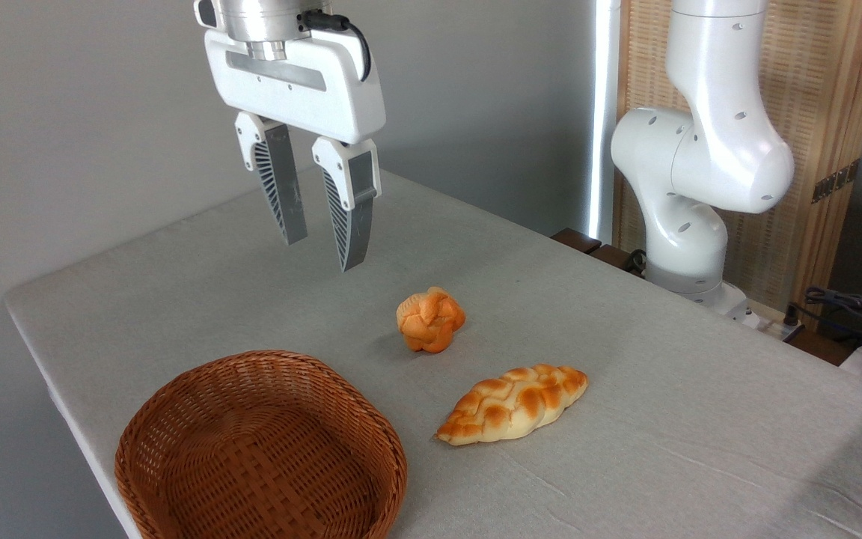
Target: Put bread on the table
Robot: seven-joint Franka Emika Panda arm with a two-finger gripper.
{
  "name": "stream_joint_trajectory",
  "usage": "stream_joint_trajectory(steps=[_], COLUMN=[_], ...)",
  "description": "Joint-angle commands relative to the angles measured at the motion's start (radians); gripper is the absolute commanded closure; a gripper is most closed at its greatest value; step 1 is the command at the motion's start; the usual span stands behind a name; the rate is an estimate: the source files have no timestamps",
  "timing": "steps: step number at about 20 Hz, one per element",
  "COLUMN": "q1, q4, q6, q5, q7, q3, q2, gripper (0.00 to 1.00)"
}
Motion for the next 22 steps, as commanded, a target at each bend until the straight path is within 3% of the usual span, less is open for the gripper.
stream_joint_trajectory(steps=[1,4,7,13,22], q1=[-0.02,-0.02,-0.034,-0.072,-0.072], q4=[0.017,0.017,0.017,0.018,0.017], q6=[-0.049,-0.05,-0.05,-0.044,-0.043], q5=[-0.024,-0.024,-0.022,-0.036,-0.03], q7=[0.038,0.055,0.111,0.11,0.11], q3=[0.006,0.012,0.043,0.121,0.122], q2=[0.007,0.008,0.006,0.009,0.015], gripper=[0.0,0.0,0.0,0.0,0.0])
